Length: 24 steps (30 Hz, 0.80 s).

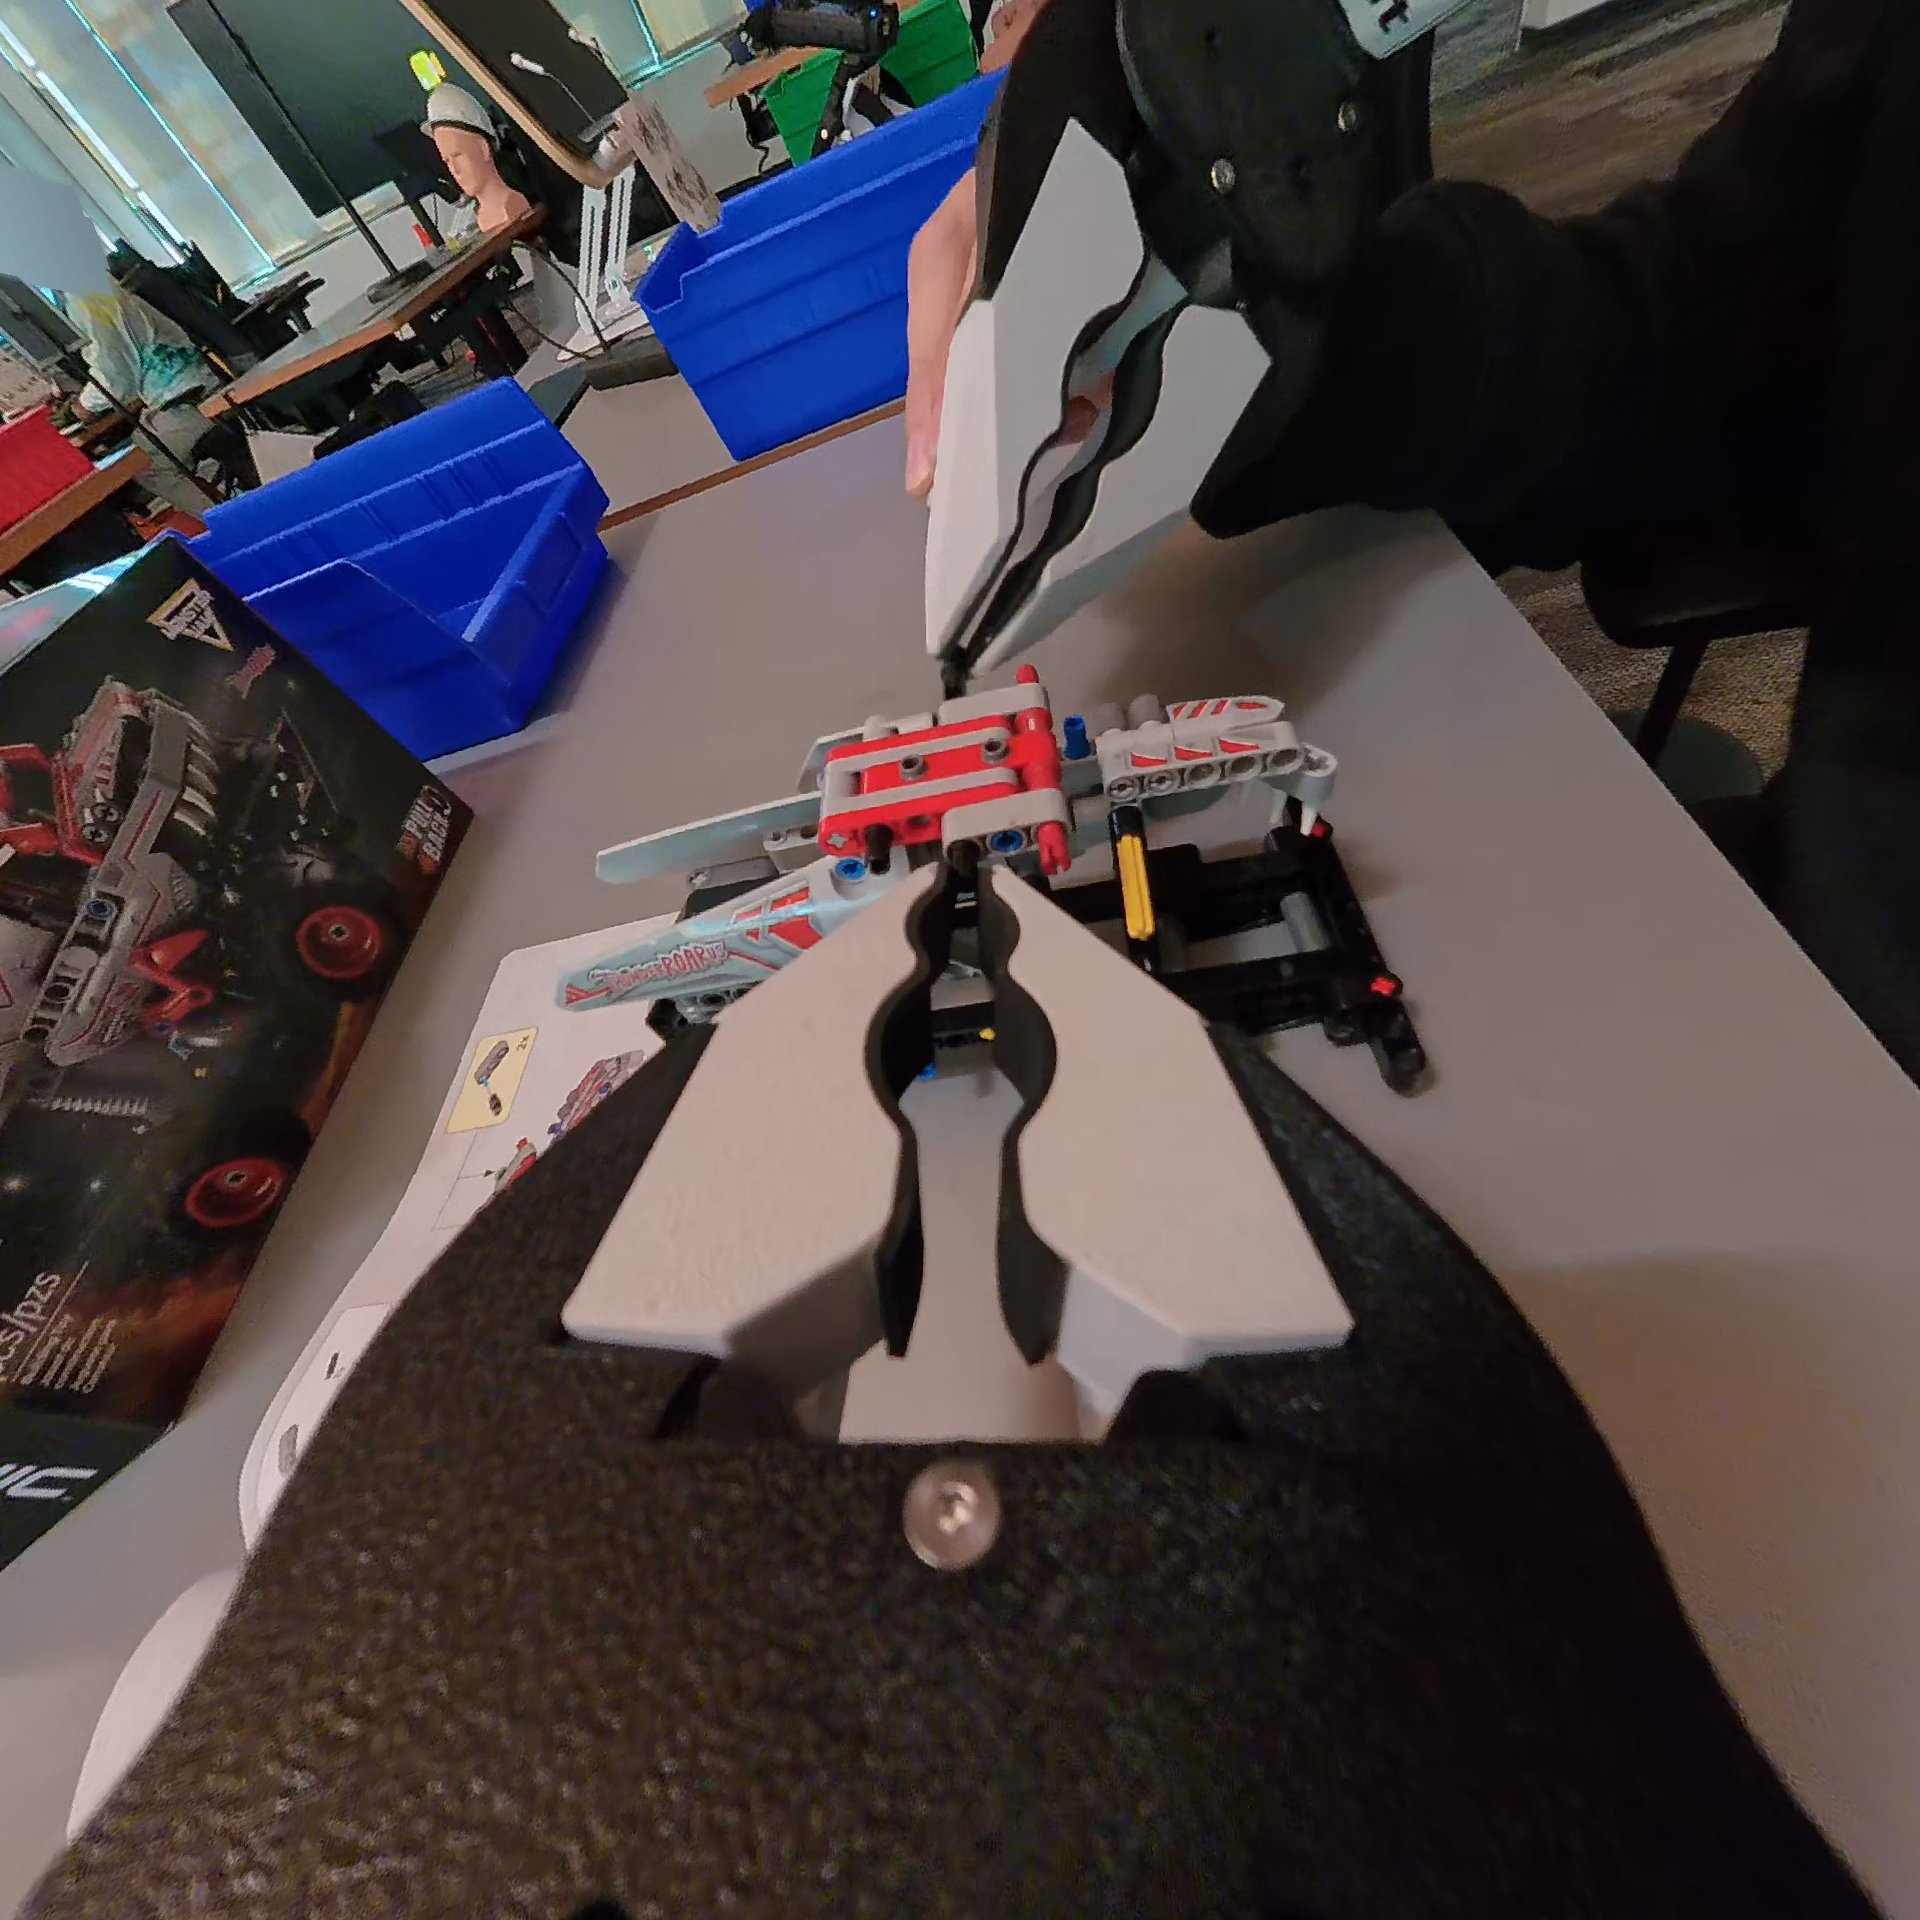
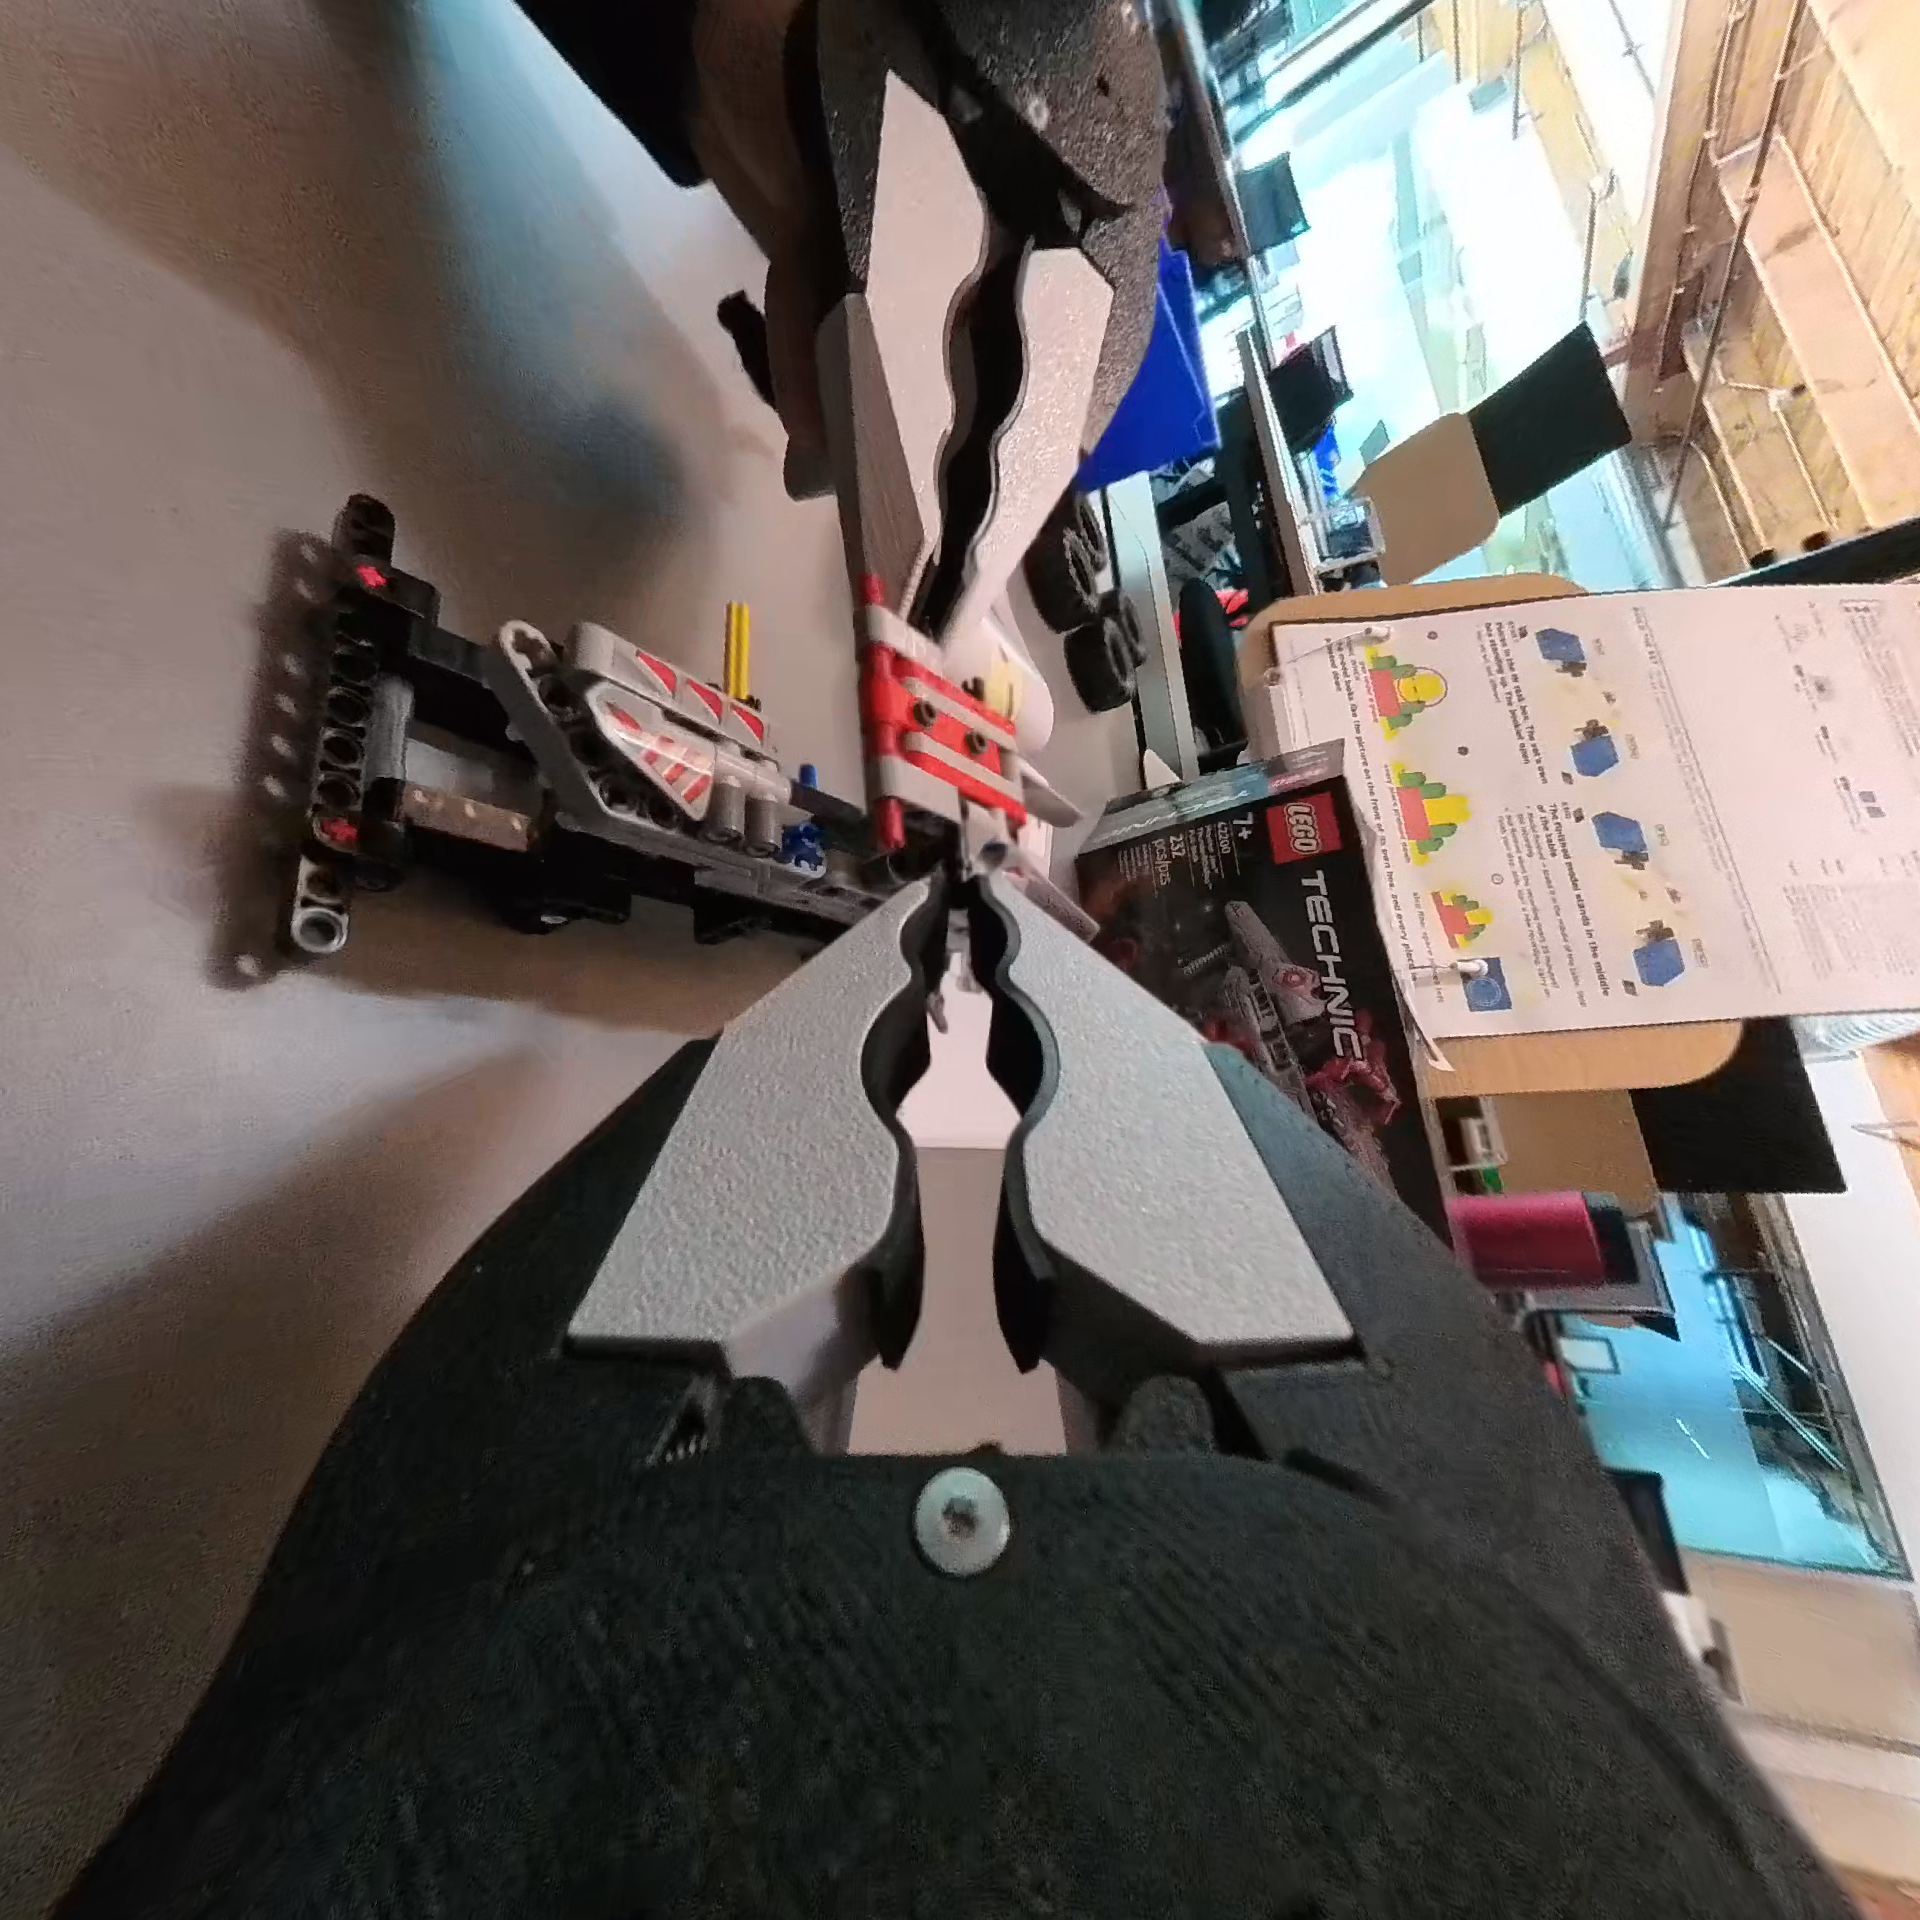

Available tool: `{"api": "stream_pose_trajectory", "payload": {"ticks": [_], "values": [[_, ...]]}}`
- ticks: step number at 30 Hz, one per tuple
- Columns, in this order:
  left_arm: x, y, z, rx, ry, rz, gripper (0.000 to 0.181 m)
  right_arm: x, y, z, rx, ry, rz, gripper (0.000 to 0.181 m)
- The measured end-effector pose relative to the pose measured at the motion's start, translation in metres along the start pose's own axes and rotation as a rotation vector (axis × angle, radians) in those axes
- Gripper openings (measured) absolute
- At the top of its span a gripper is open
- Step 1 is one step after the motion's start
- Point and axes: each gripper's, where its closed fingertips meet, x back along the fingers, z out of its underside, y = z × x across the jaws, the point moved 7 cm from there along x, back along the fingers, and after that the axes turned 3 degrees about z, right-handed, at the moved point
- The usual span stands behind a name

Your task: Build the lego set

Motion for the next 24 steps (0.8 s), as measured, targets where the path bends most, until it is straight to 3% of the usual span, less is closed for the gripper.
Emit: {"api": "stream_pose_trajectory", "payload": {"ticks": [24], "values": [[0.0019,0.0005,-0.0007,0.002,0.040,-0.017,0.002,-0.0080,-0.0022,-0.0088,0.095,0.120,-0.080,0.003]]}}
